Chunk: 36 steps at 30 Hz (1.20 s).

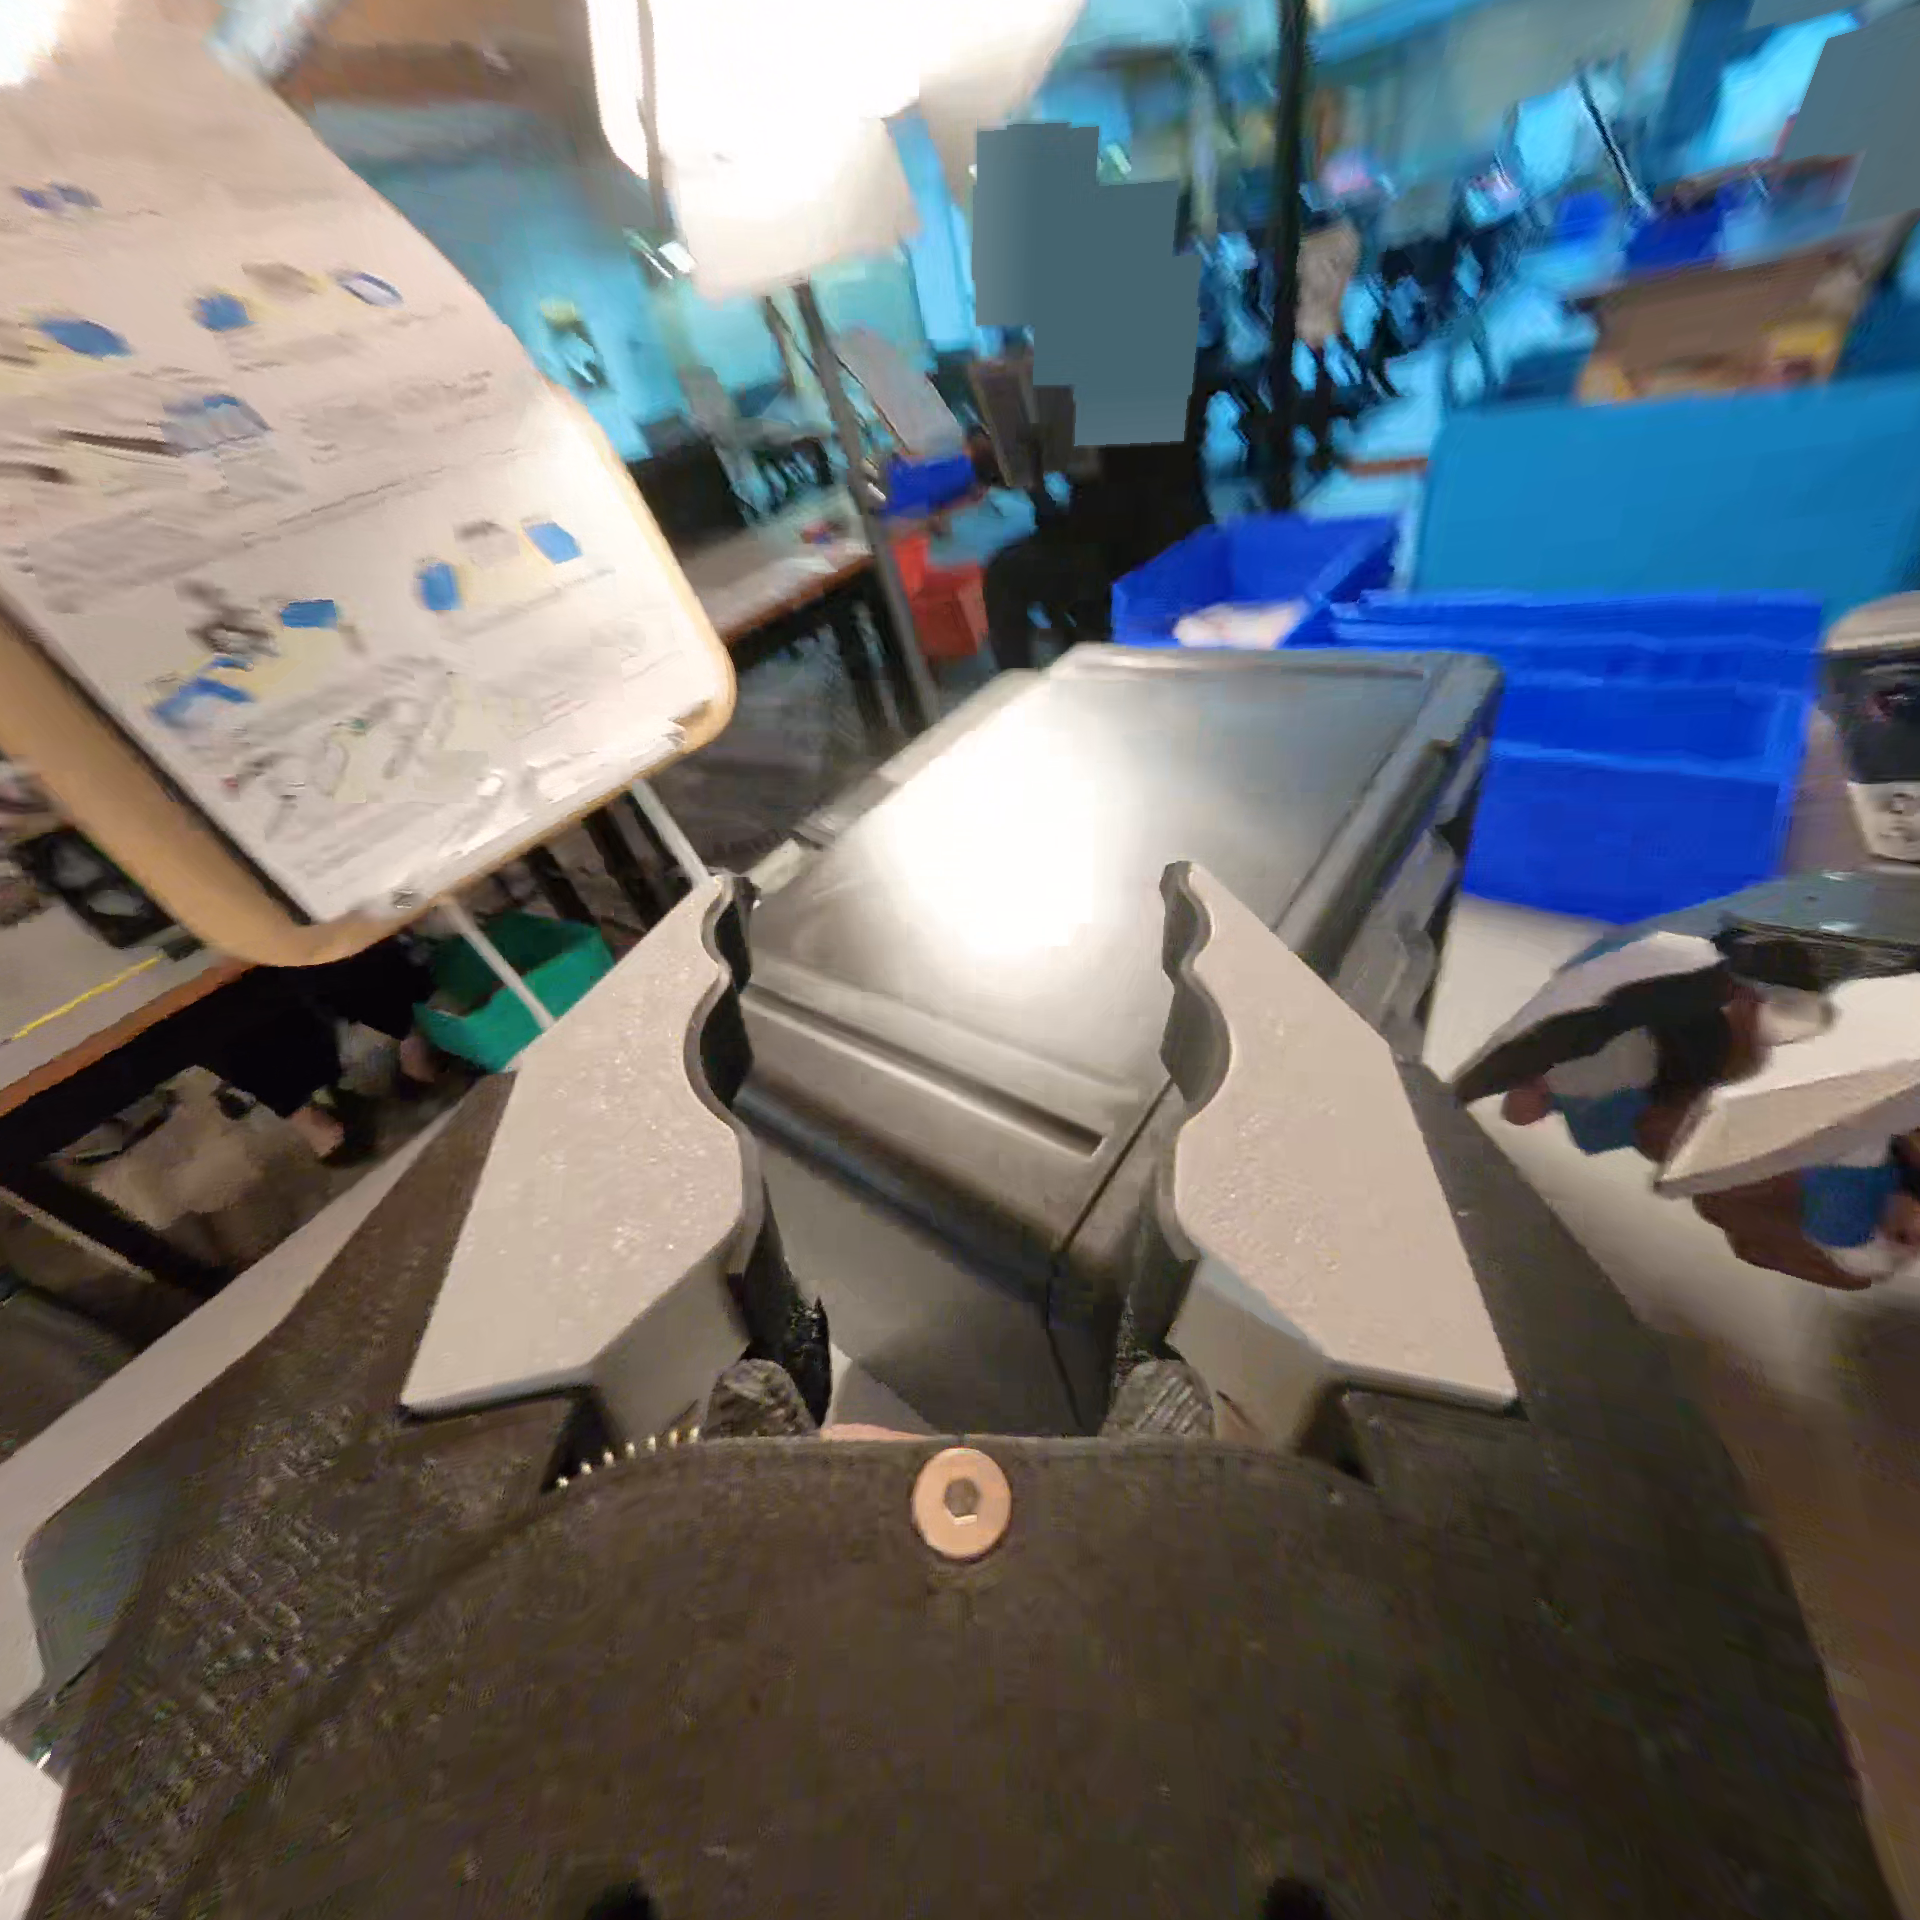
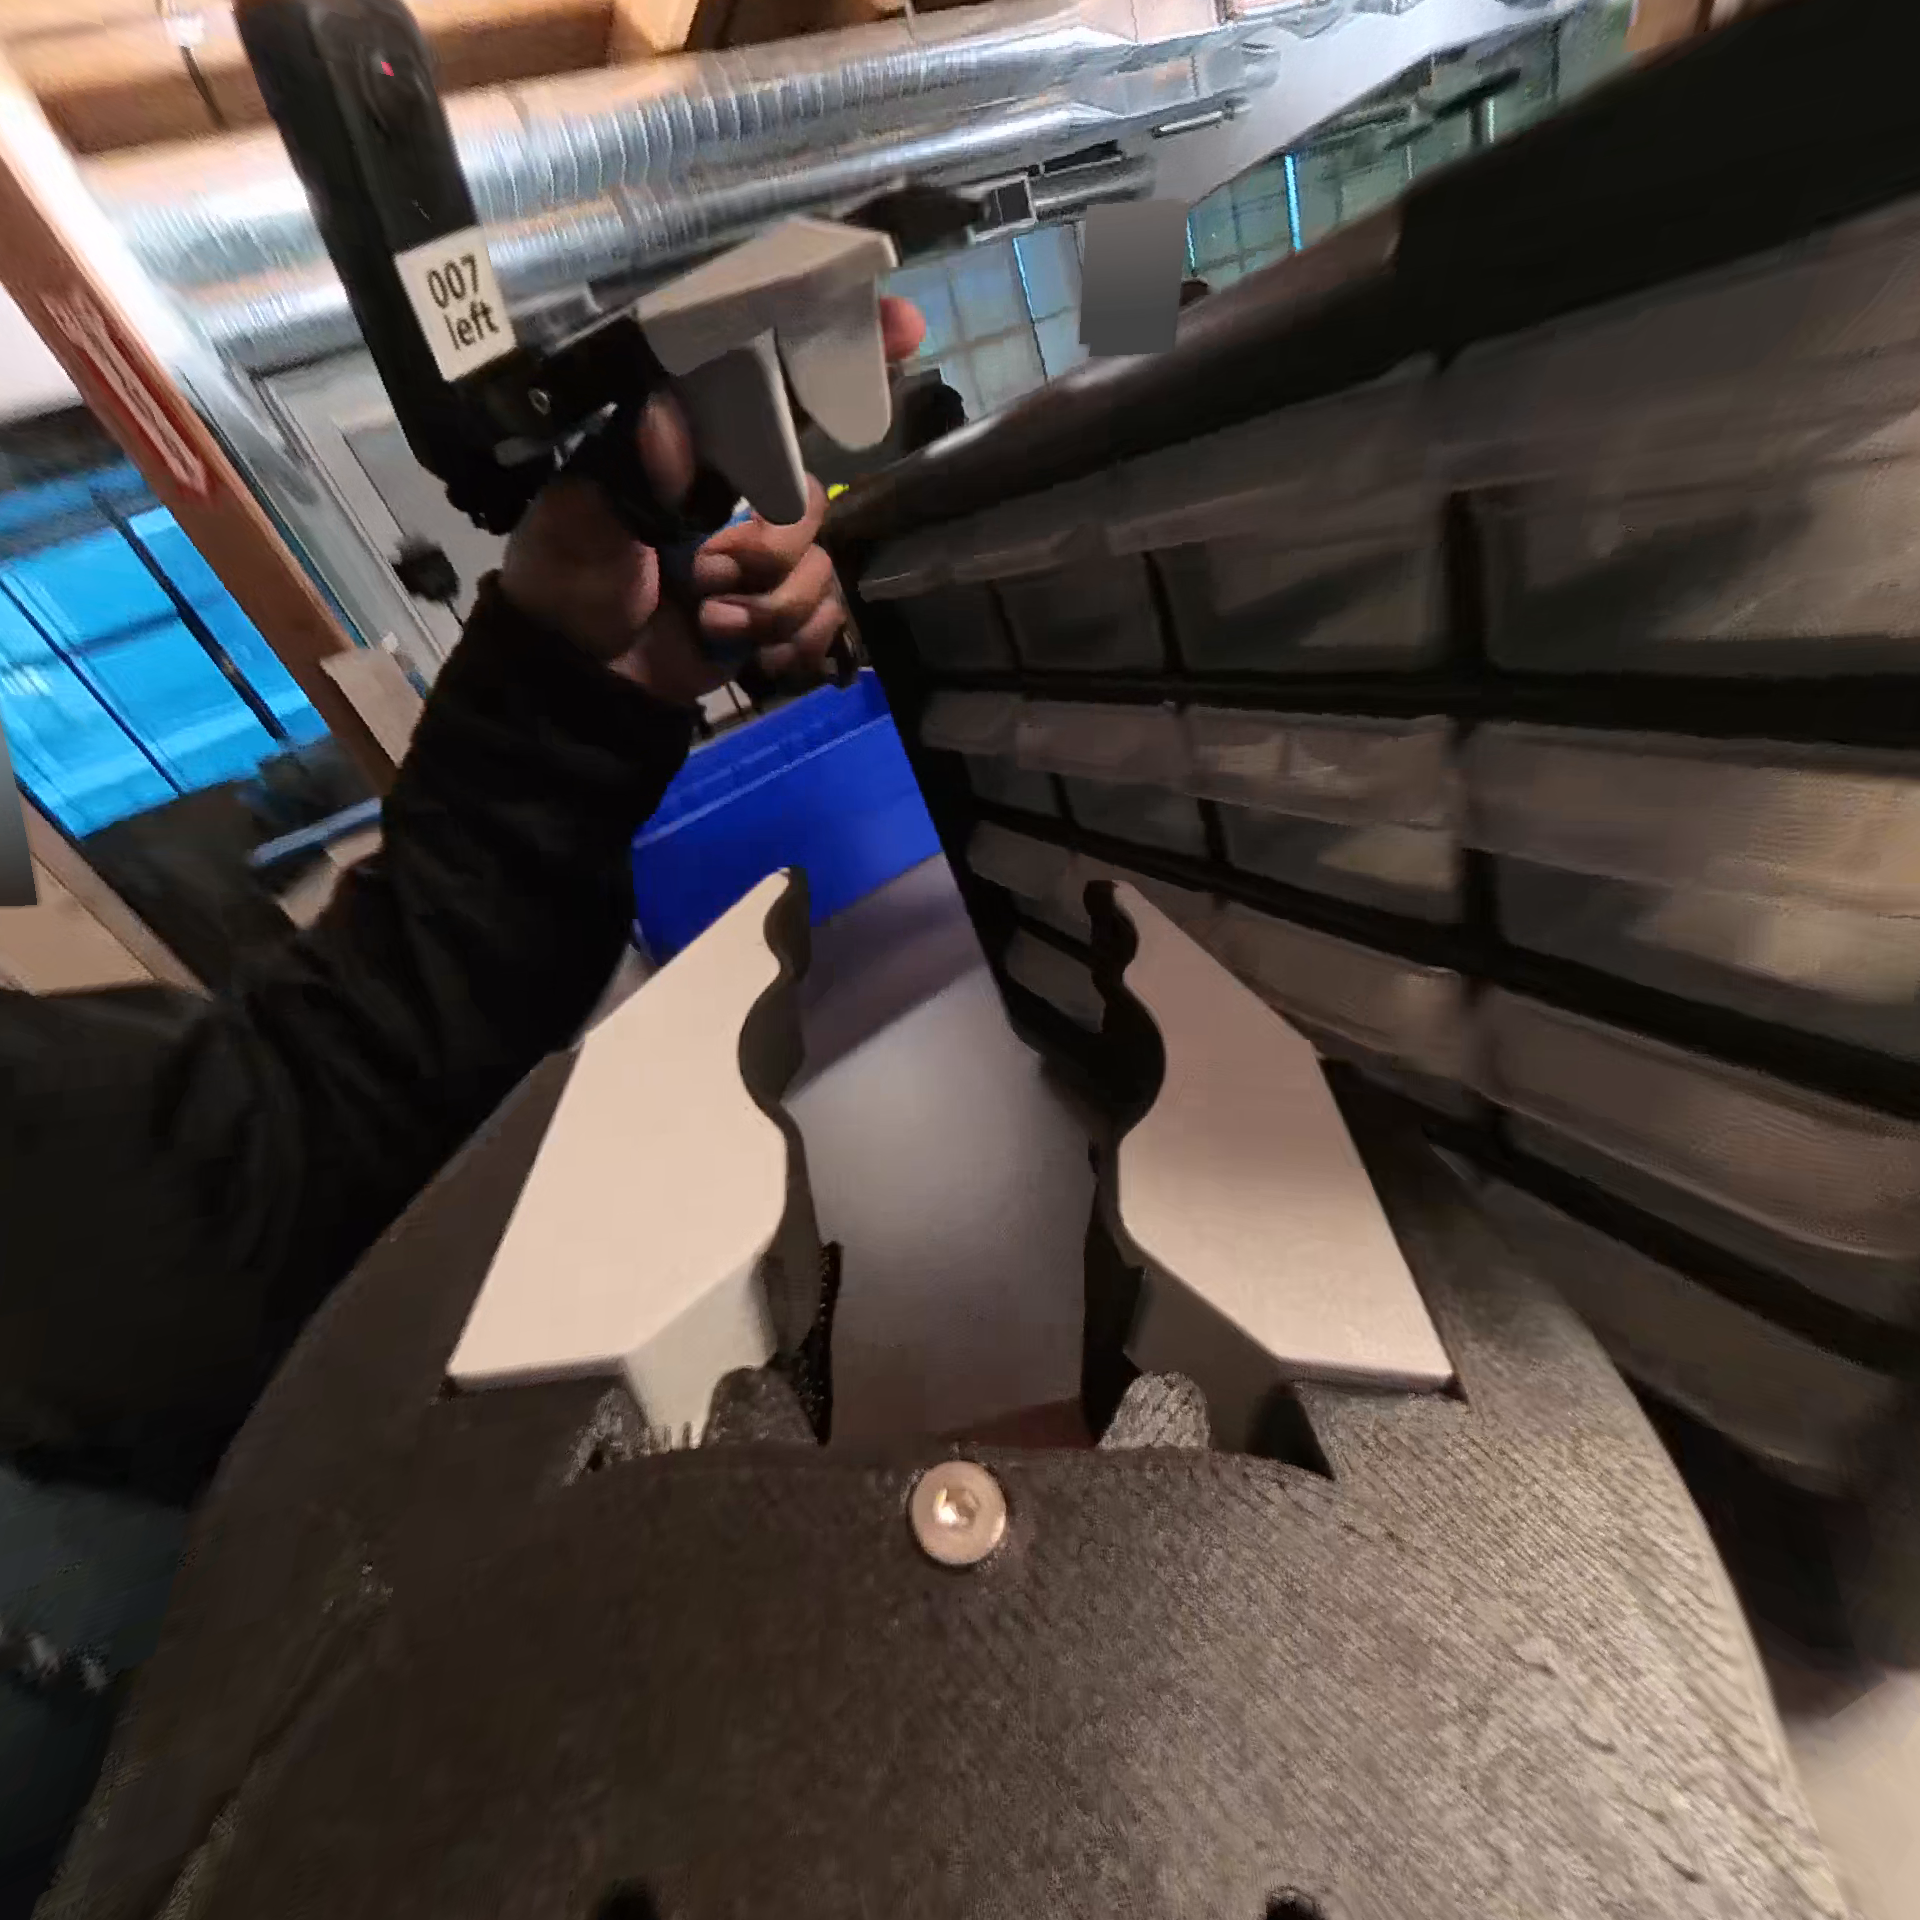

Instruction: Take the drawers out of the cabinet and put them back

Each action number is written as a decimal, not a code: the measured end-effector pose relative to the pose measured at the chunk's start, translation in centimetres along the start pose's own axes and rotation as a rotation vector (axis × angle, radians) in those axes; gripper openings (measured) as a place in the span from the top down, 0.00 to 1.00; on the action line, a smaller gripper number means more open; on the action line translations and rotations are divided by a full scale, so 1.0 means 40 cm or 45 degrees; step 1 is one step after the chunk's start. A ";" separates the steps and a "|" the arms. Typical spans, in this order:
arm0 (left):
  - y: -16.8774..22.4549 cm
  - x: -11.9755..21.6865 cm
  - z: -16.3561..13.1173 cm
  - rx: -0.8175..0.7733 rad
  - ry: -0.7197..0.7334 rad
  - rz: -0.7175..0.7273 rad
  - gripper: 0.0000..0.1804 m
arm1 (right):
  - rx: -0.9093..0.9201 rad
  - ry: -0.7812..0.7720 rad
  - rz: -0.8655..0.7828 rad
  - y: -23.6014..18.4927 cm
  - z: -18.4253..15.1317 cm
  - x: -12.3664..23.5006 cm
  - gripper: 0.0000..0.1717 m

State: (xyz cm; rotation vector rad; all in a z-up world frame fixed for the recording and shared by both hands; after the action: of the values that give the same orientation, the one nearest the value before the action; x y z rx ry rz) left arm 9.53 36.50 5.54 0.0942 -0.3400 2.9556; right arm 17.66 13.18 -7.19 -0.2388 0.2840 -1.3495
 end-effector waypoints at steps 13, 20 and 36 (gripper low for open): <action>0.001 -0.075 -0.016 0.011 -0.238 -0.413 0.59 | -0.489 0.181 -0.078 -0.049 -0.052 -0.218 0.71; 0.006 -0.077 -0.029 -0.052 -0.260 -0.432 0.58 | -0.640 0.291 -0.160 -0.027 -0.064 -0.253 0.77; 0.005 -0.079 -0.030 -0.058 -0.265 -0.424 0.59 | -0.797 0.432 -0.061 -0.089 -0.098 -0.225 0.96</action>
State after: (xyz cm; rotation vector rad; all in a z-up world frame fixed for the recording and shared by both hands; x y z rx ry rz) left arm 12.53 36.10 4.08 0.4125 -0.3771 2.6114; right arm 11.33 21.25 -9.12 -0.5401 0.9946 -1.3147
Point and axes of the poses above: each gripper's, where its closed fingertips meet, x back along the fingers, z out of its top, y = z × x across the jaws, the point moved 9 cm from there along x, back along the fingers, and after that the axes turned 2 degrees about z, right-handed, at the moved point
